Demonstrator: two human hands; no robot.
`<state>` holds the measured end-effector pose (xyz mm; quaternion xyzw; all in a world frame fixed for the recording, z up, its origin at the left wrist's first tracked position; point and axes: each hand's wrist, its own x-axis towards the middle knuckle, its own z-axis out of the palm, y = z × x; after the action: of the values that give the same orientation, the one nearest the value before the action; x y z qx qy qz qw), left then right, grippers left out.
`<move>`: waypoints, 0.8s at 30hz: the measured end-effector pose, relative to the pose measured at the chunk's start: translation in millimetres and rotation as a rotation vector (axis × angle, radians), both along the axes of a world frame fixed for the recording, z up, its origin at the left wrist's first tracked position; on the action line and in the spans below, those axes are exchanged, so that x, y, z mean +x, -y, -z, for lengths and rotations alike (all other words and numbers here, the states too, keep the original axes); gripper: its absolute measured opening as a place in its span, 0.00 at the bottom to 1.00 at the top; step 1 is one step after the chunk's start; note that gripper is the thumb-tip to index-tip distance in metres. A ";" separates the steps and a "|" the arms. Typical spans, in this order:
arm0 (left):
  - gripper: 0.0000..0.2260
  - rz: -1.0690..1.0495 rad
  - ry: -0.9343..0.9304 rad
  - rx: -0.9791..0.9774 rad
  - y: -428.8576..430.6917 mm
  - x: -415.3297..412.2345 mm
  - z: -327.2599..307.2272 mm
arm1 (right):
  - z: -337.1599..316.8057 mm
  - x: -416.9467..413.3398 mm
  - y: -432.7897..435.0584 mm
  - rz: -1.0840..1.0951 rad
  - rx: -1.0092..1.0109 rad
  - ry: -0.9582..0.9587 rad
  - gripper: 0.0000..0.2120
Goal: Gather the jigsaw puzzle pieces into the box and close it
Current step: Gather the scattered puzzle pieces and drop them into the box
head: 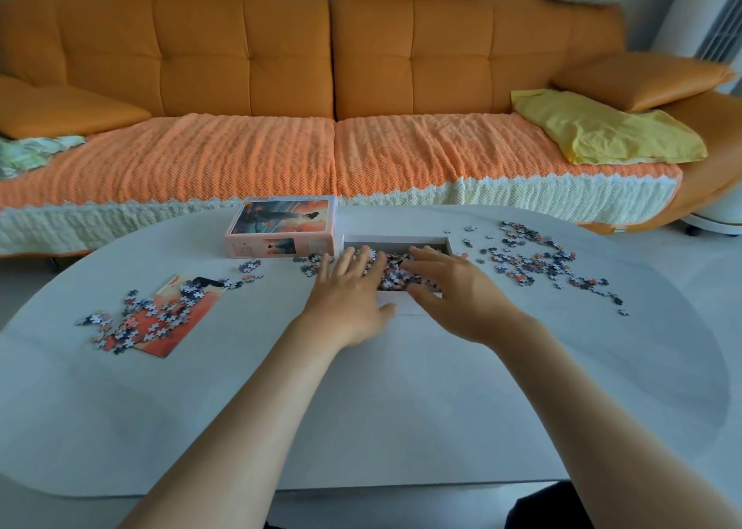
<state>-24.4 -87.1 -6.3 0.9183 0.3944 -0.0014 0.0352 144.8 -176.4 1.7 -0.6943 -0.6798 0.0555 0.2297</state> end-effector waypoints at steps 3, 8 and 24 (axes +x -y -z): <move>0.31 0.027 0.189 0.078 10.3 16.0 -7.6 | -2.1 25.8 16.5 0.098 0.038 -0.041 0.19; 0.22 0.226 0.554 0.122 44.5 88.6 -19.6 | 3.6 84.6 47.5 0.281 0.003 -0.075 0.18; 0.41 -0.265 0.189 -0.136 14.2 229.4 39.9 | 49.7 204.5 66.5 0.514 -0.336 0.101 0.43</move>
<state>205.0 -101.3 -46.2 0.8499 0.5058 0.0627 0.1339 349.3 -242.9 -47.9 -0.8737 -0.4737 0.0723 0.0842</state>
